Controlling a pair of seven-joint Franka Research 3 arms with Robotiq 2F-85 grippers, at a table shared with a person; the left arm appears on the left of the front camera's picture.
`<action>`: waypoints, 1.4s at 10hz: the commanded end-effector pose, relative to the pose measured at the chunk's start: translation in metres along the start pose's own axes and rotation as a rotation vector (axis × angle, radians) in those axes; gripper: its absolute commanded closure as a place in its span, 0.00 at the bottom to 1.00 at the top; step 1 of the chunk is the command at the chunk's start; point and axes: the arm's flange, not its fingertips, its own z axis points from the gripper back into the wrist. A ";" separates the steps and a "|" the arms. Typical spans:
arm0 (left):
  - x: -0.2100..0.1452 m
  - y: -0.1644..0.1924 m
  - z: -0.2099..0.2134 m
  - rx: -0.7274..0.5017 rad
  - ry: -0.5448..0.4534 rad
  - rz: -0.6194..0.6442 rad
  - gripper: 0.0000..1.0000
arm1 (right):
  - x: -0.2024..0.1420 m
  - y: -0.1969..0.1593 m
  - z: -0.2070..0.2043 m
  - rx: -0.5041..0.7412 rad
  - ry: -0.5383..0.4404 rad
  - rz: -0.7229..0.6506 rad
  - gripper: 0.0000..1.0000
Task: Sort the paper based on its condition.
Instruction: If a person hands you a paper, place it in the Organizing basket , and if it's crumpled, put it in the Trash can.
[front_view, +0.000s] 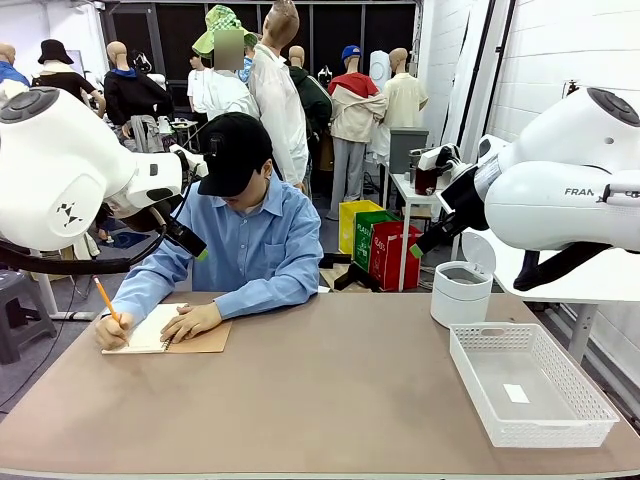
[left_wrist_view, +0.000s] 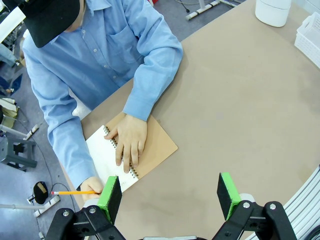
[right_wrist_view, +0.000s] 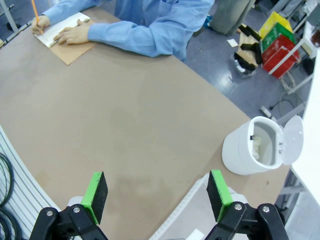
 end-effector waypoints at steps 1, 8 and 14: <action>0.000 0.000 0.000 0.000 0.000 -0.004 0.00 | 0.001 0.000 0.001 0.001 0.000 0.000 0.00; 0.000 0.000 0.000 0.000 0.000 -0.004 0.00 | 0.001 0.000 0.001 0.001 0.000 0.000 0.00; 0.000 0.000 0.000 0.000 0.000 -0.004 0.00 | 0.001 0.000 0.001 0.001 0.000 0.000 0.00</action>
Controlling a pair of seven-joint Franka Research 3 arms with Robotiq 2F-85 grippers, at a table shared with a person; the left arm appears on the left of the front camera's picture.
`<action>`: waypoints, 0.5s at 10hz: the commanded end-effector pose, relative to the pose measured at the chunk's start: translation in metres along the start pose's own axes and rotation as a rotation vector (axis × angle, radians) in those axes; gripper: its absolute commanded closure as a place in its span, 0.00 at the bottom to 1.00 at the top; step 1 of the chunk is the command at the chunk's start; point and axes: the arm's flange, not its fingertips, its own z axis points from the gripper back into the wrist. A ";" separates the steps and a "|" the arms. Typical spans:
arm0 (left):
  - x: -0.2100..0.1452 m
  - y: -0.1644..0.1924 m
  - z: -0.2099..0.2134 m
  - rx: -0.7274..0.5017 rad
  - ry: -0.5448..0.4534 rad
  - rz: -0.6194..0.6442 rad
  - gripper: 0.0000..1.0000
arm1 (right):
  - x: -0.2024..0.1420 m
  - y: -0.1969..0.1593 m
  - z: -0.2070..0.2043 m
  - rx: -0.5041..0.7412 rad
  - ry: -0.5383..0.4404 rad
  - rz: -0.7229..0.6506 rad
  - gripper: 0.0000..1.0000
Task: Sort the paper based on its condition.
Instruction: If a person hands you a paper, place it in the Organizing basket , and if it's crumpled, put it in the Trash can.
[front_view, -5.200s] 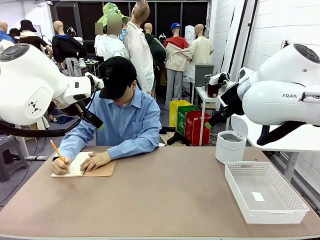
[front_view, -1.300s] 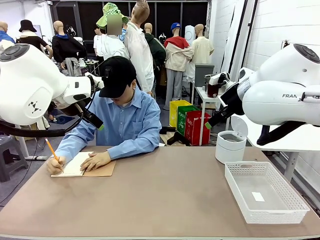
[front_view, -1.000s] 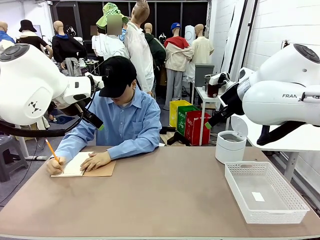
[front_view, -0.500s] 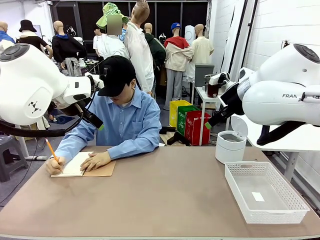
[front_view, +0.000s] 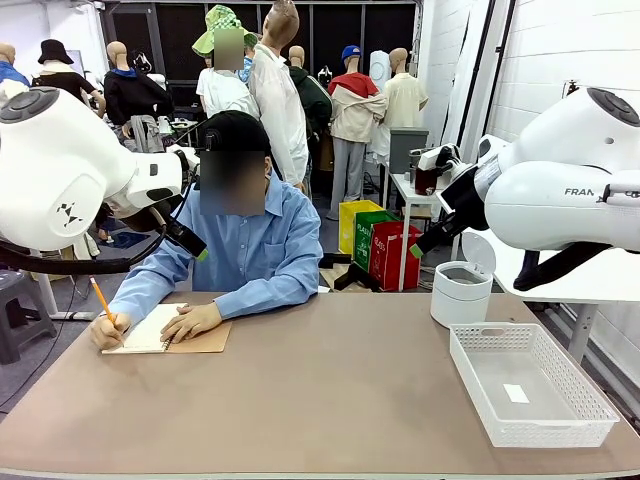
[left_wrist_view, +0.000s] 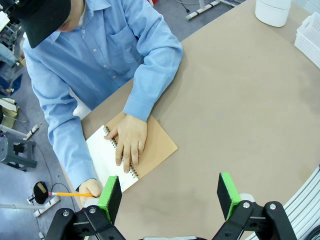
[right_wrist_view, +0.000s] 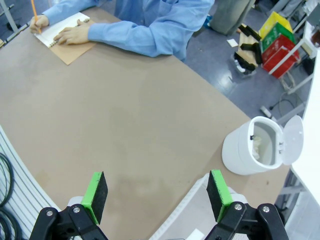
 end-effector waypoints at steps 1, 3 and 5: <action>0.000 0.000 0.000 0.000 0.000 -0.004 0.00 | 0.001 0.000 0.001 0.001 0.000 0.000 0.00; 0.000 0.000 0.000 0.000 0.000 -0.004 0.00 | 0.001 0.000 0.001 0.001 0.000 0.000 0.00; 0.000 0.000 0.000 0.000 0.000 -0.004 0.00 | 0.001 0.000 0.001 0.001 0.000 0.000 0.00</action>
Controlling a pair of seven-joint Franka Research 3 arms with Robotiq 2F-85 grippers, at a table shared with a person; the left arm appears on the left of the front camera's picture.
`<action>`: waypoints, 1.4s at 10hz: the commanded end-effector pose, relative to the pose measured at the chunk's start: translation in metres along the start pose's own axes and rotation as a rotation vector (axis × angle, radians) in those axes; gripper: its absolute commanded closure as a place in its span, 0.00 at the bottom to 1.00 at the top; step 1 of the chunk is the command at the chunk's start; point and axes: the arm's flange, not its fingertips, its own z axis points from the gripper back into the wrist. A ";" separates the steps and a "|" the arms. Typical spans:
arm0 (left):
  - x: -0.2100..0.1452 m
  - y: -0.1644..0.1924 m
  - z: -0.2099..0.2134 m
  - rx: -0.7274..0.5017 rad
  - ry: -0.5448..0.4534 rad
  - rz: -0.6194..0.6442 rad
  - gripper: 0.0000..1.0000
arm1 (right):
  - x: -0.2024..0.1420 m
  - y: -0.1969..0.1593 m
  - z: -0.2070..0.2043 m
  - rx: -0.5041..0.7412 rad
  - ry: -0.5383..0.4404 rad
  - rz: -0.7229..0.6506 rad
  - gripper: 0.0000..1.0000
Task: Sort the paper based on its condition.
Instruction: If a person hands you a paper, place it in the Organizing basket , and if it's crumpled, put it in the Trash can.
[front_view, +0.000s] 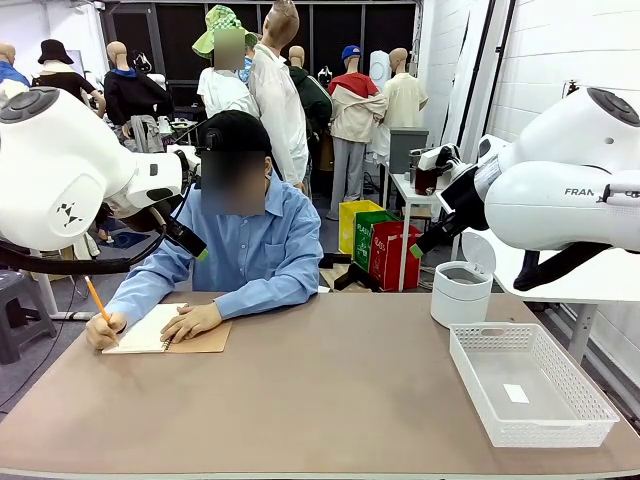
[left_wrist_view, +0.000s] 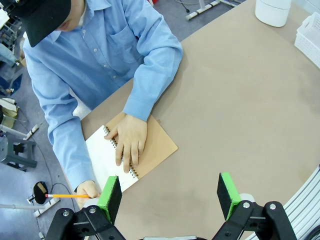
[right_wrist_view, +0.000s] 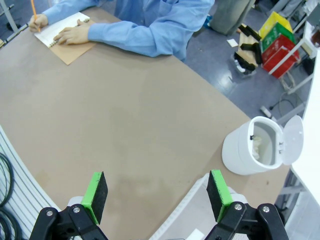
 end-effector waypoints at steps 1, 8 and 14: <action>0.000 0.000 0.000 0.000 0.000 -0.004 0.00 | 0.001 0.000 0.001 0.001 0.000 0.000 0.00; 0.000 0.000 0.000 0.000 0.000 -0.004 0.00 | 0.001 0.000 0.001 0.001 0.000 0.000 0.00; 0.000 0.000 0.000 0.000 0.000 -0.004 0.00 | 0.001 0.000 0.001 0.001 0.000 0.000 0.00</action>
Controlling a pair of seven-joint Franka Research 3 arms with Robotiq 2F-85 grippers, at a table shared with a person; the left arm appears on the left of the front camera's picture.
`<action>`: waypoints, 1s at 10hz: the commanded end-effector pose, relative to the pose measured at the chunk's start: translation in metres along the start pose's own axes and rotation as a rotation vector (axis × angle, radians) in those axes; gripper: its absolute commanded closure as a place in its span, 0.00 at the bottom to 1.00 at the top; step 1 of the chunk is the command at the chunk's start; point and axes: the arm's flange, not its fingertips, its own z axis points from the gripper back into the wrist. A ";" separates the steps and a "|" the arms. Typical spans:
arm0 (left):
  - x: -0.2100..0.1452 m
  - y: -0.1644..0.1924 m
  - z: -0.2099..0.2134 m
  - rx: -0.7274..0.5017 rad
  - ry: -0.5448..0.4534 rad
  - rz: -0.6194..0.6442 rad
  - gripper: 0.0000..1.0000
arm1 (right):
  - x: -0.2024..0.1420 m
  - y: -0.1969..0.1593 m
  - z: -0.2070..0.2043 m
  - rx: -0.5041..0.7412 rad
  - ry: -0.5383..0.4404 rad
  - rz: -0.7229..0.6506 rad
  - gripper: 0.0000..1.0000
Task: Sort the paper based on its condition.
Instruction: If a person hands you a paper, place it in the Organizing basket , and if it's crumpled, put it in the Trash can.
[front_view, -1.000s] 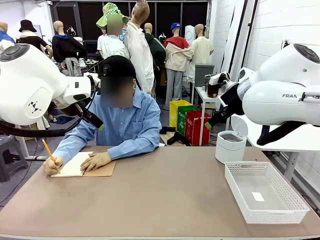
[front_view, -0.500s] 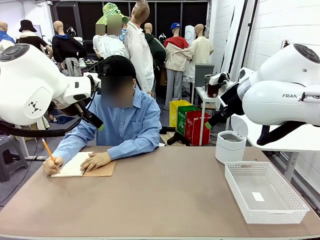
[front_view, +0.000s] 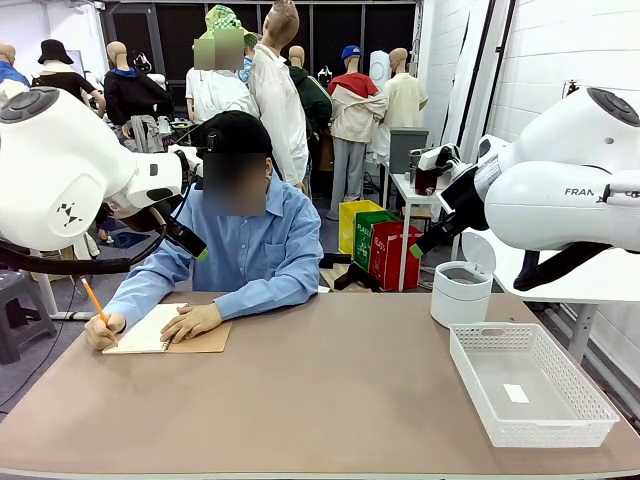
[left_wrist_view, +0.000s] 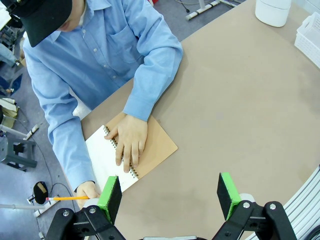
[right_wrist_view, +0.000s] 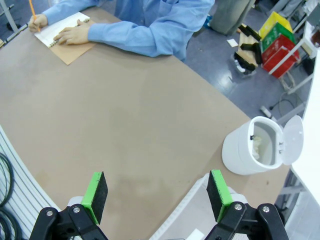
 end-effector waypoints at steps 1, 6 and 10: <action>0.000 0.000 0.000 0.000 0.000 -0.004 0.00 | 0.001 0.000 0.001 0.001 0.000 0.000 0.00; 0.000 0.000 0.000 0.000 0.000 -0.004 0.00 | 0.001 0.000 0.001 0.001 0.000 0.000 0.00; 0.000 0.000 0.000 0.000 0.000 -0.004 0.00 | 0.001 0.000 0.001 0.001 0.000 0.000 0.00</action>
